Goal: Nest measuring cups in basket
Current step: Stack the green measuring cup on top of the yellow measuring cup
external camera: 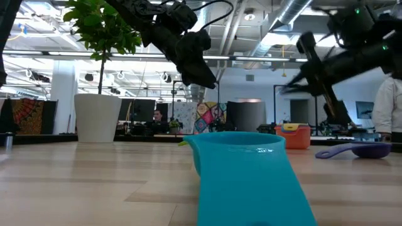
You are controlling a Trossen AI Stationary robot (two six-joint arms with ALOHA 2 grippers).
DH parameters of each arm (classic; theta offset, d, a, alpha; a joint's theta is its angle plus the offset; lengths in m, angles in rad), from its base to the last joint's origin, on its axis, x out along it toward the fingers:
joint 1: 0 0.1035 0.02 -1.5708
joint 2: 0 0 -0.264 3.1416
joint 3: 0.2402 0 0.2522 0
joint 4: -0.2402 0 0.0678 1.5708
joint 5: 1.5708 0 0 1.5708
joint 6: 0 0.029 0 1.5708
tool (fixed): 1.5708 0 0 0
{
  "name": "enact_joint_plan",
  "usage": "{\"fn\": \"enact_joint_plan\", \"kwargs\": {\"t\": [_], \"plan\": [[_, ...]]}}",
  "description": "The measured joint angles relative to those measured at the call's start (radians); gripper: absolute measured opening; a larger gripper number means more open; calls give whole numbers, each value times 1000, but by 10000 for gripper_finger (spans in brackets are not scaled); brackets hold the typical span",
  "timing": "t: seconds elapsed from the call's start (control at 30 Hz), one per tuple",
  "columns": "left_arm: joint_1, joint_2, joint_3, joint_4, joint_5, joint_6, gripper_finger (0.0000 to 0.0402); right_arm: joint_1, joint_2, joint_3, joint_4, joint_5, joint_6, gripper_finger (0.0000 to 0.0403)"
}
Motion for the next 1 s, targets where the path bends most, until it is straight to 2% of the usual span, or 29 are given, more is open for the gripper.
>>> {"fn": "enact_joint_plan", "kwargs": {"t": [0.2,0.37,0.5,0.63,0.83,1.0], "plan": [[-98,0,0,-17,-21,-4,164,71,0,101,-24,11,-86,8],[-179,0,0,-14,-40,-65,156,173,0,221,-199,58,-138,21],[-246,0,0,1,-157,-167,154,280,0,320,-414,111,-143,17],[-313,11,1,28,-283,-185,153,406,0,398,-562,192,-122,6],[-395,91,50,60,-324,-279,153,588,6,472,-589,334,-113,19],[-426,191,140,11,-445,-301,153,697,31,505,-602,418,-104,12]]}}
